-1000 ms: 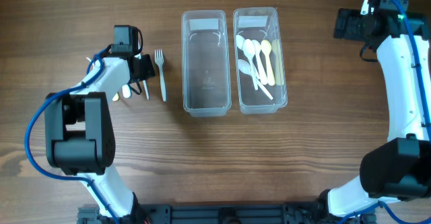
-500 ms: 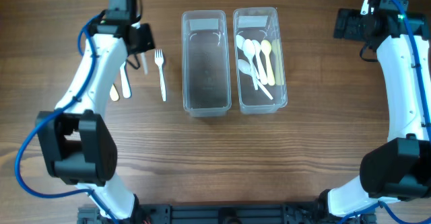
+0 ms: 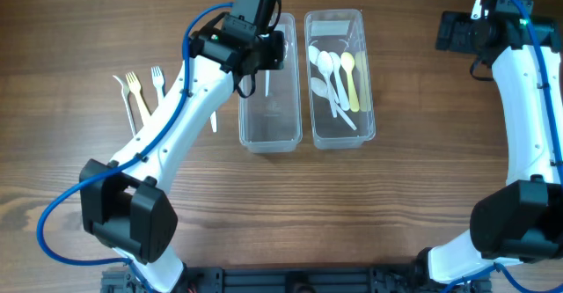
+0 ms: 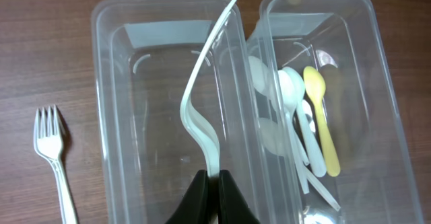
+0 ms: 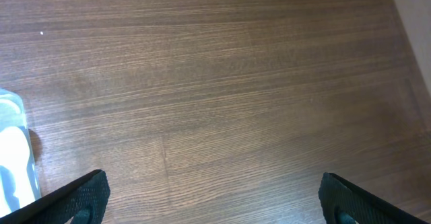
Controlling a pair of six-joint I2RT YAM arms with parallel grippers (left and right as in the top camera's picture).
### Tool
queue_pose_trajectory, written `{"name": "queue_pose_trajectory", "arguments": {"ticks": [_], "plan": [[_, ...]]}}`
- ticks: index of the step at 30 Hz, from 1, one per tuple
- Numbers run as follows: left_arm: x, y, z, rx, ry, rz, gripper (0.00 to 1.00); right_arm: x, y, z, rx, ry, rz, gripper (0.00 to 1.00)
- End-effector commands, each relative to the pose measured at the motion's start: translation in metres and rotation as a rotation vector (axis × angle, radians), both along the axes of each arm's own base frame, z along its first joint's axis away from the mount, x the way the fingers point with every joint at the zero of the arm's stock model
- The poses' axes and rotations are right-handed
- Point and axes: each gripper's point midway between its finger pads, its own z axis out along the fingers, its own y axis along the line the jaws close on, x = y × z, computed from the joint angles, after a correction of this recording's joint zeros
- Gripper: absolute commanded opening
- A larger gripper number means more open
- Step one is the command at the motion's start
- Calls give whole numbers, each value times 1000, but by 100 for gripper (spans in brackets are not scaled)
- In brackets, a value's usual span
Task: Pack container
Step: 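Carry the white fork into the left container and release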
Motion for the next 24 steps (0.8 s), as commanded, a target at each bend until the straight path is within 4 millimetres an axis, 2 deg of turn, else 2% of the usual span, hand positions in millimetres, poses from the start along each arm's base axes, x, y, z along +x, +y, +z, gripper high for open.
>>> {"name": "queue_pose_trajectory", "arguments": {"ticks": [1, 3, 5, 6, 7, 9, 12, 17, 21, 24], "plan": [[2, -7, -17, -17, 46, 29, 4, 1, -2, 7, -21, -13, 0, 100], [3, -8, -28, -6, 67, 29, 5, 1, -2, 7, -21, -13, 0, 100], [4, -8, -38, 4, 86, 29, 13, 1, -2, 7, -21, -13, 0, 100], [4, -8, -42, 8, 94, 29, 45, 1, -2, 7, -21, -13, 0, 100], [4, -8, -45, 11, 99, 29, 64, 1, -2, 7, -21, -13, 0, 100], [5, -9, -44, 9, 96, 29, 79, 1, -2, 7, -21, -13, -1, 100], [9, -7, -35, -4, 70, 33, 86, 1, -2, 7, -21, -13, -1, 100], [11, 14, -14, -18, 44, 75, 85, 1, -2, 7, -21, -13, 0, 100], [11, 49, 7, -26, 29, 142, 82, 1, -2, 7, -21, -13, 0, 100], [8, 84, 17, -37, 45, 234, 80, 1, -2, 7, -21, -13, 0, 100]]}}
